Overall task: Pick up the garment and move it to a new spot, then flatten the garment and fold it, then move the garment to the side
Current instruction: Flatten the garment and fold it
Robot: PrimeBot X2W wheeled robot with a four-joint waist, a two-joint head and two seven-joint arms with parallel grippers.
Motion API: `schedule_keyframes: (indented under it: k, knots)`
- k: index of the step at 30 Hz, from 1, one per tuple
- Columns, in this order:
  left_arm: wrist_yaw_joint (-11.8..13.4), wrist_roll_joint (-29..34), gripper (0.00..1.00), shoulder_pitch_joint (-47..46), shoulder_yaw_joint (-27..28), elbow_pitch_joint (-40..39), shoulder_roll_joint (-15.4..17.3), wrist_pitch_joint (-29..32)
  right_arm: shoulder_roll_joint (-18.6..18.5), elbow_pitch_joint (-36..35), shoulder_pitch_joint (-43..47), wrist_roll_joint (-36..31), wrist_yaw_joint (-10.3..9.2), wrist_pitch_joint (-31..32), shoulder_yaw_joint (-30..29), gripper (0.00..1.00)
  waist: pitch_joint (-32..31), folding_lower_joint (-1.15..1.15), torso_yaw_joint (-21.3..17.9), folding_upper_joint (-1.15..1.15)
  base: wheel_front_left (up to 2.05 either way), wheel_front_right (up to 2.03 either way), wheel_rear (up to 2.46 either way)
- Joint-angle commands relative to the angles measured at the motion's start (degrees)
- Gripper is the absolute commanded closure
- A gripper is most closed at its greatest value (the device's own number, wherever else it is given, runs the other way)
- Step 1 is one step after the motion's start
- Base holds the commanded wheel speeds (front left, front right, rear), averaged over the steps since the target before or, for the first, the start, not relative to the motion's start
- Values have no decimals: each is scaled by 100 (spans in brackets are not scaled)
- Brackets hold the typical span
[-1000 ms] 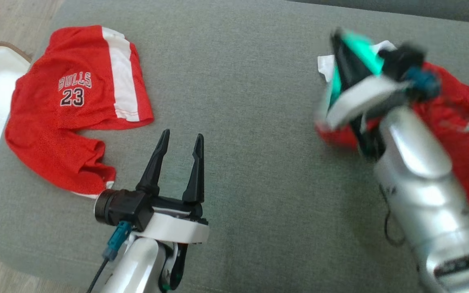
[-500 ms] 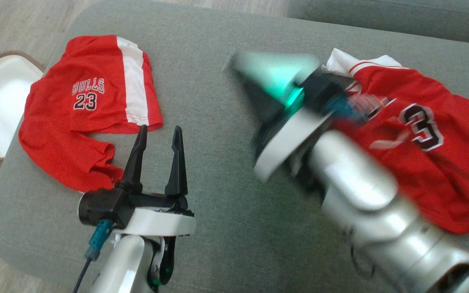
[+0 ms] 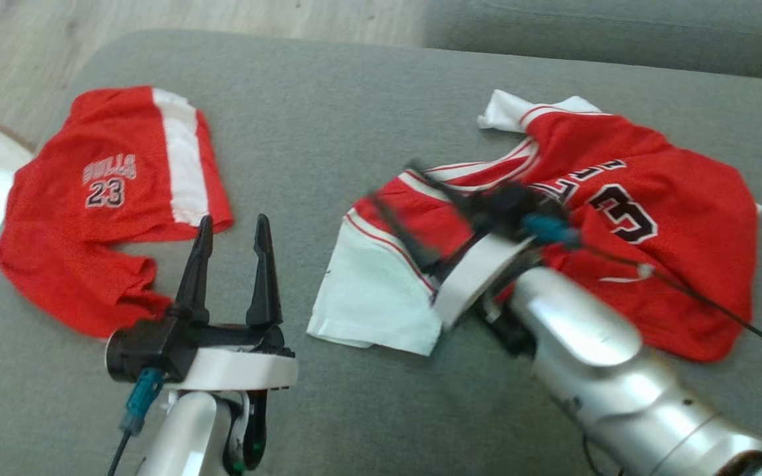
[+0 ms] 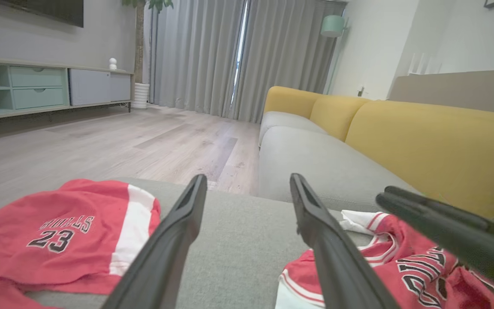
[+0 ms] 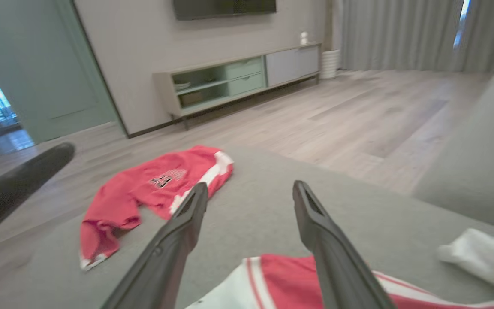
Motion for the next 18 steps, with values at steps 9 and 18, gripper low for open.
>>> schedule_keyframes:
  k: [9,18]
  knots:
    - [-56,122,0,-13,327,-363,9,-54,-1,-1211,1039,-1761,42,-275,-2935,0,-147,0,-765,0,0,0,0]
    - [-152,186,0,64,263,-334,9,-54,126,-2802,2779,-2437,42,-278,-4285,0,-176,0,-1126,0,0,0,0]
